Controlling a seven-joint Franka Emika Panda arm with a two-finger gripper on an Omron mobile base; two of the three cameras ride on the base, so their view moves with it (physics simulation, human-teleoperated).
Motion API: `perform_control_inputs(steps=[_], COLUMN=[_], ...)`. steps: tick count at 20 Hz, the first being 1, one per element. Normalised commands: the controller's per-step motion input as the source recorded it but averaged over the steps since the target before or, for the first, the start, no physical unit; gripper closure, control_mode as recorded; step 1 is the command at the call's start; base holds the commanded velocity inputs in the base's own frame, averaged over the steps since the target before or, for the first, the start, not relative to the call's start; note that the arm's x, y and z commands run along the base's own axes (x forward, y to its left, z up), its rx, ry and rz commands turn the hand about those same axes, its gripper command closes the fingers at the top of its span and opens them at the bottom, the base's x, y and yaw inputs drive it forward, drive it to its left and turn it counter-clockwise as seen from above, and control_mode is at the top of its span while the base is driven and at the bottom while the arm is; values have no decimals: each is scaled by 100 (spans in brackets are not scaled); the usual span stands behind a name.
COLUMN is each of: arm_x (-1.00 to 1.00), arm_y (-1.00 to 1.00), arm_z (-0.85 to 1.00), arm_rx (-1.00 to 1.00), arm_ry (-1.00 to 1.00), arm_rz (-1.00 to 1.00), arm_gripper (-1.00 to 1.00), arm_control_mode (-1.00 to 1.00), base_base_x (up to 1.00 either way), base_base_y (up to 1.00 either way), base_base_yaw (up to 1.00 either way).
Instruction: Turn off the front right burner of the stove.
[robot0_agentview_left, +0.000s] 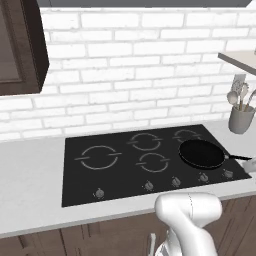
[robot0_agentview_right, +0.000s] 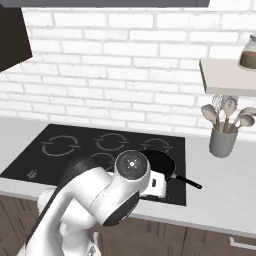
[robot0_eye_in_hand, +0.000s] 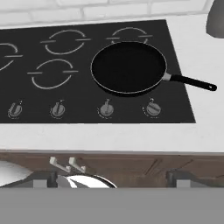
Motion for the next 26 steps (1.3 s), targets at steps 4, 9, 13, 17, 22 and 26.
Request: perform_control_inputs(steps=[4, 9, 13, 17, 22, 26], arm_x=[-11, 5, 39, 50, 51, 46], arm_y=[-84, -40, -3, -1, -1, -7], arm_z=[-59, -43, -20, -31, -13, -3], arm_rx=[-5, -8, -2, 0, 0, 0], arm_ry=[-6, -16, -30, -22, -8, 3], arm_rz=[24, 28, 32, 28, 18, 2], arm_gripper=[-100, -100, -100, -100, -100, -100], arm_control_mode=[-100, -100, -100, -100, -100, -100], base_base_x=[0, 0, 0, 0, 0, 0], base_base_y=[0, 0, 0, 0, 0, 0], base_base_yaw=[0, 0, 0, 0, 0, 0])
